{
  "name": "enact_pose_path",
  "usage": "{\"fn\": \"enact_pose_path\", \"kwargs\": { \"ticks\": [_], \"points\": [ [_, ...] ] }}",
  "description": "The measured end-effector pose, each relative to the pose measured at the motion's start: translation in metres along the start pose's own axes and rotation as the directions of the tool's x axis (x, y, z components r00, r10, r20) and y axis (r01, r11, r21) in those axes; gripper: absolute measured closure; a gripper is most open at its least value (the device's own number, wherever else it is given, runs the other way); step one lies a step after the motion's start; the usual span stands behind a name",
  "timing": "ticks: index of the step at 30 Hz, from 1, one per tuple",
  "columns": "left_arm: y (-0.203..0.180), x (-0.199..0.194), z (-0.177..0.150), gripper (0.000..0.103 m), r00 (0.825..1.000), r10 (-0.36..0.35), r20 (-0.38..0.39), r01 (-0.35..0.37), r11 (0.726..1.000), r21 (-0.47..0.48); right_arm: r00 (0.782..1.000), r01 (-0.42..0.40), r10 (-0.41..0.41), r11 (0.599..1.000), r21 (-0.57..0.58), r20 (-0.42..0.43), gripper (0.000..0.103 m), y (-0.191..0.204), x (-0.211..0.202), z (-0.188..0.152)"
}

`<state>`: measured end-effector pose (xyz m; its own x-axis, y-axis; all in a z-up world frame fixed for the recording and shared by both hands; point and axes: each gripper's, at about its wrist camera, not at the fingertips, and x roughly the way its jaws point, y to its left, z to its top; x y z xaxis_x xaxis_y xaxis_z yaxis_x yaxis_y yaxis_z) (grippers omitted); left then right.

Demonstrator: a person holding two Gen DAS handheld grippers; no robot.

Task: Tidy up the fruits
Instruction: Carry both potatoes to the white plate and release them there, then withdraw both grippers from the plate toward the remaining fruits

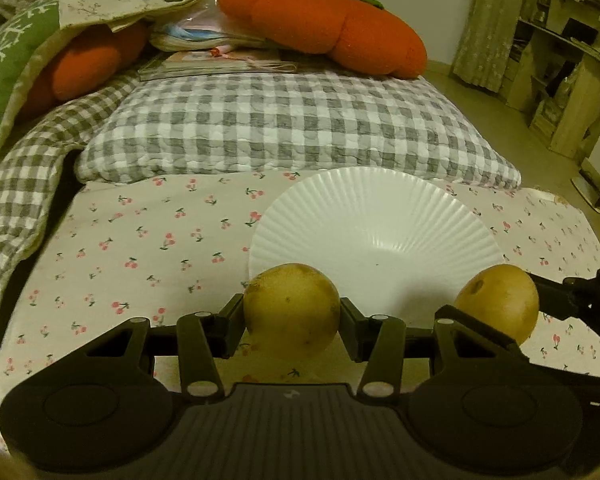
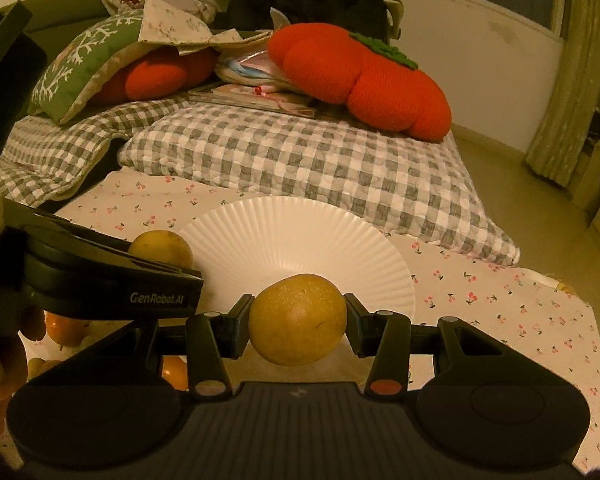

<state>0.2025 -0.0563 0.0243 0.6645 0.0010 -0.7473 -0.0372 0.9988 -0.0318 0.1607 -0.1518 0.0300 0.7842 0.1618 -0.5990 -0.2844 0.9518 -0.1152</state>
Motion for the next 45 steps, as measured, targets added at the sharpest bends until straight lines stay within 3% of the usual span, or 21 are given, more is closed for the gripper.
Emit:
{"fn": "enact_pose_path", "kwargs": {
  "ticks": [22, 29, 34, 38, 44, 45],
  "points": [
    [-0.009, 0.017, 0.001, 0.067, 0.997, -0.070, 0.020, 0.068, 0.995, 0.076, 0.999, -0.004, 0.005, 1.000, 0.004, -0.042, 0.060, -0.004, 0.030, -0.012],
    [-0.005, 0.017, 0.001, 0.066, 0.994, -0.111, 0.015, 0.110, 0.993, 0.035, 0.999, -0.012, 0.013, 1.000, 0.022, -0.031, 0.059, -0.006, 0.029, -0.013],
    [-0.007, 0.016, 0.001, 0.055, 0.993, -0.113, 0.022, 0.113, 0.993, 0.041, 0.999, -0.030, 0.031, 0.998, 0.063, -0.027, 0.055, -0.010, 0.026, -0.011],
    [-0.003, 0.012, 0.003, 0.039, 0.992, -0.124, 0.033, 0.123, 0.992, 0.018, 0.999, -0.045, 0.047, 0.995, 0.089, -0.017, 0.047, -0.016, 0.018, -0.006],
    [0.015, -0.003, 0.011, 0.032, 0.986, -0.153, 0.062, 0.158, 0.985, -0.072, 0.999, -0.044, 0.041, 0.981, 0.187, 0.020, 0.036, -0.039, 0.002, 0.004],
    [0.017, -0.006, 0.012, 0.032, 0.985, -0.158, 0.066, 0.163, 0.983, -0.084, 0.999, -0.019, 0.010, 0.981, 0.195, 0.043, 0.035, -0.041, -0.001, 0.004]
  ]
}}
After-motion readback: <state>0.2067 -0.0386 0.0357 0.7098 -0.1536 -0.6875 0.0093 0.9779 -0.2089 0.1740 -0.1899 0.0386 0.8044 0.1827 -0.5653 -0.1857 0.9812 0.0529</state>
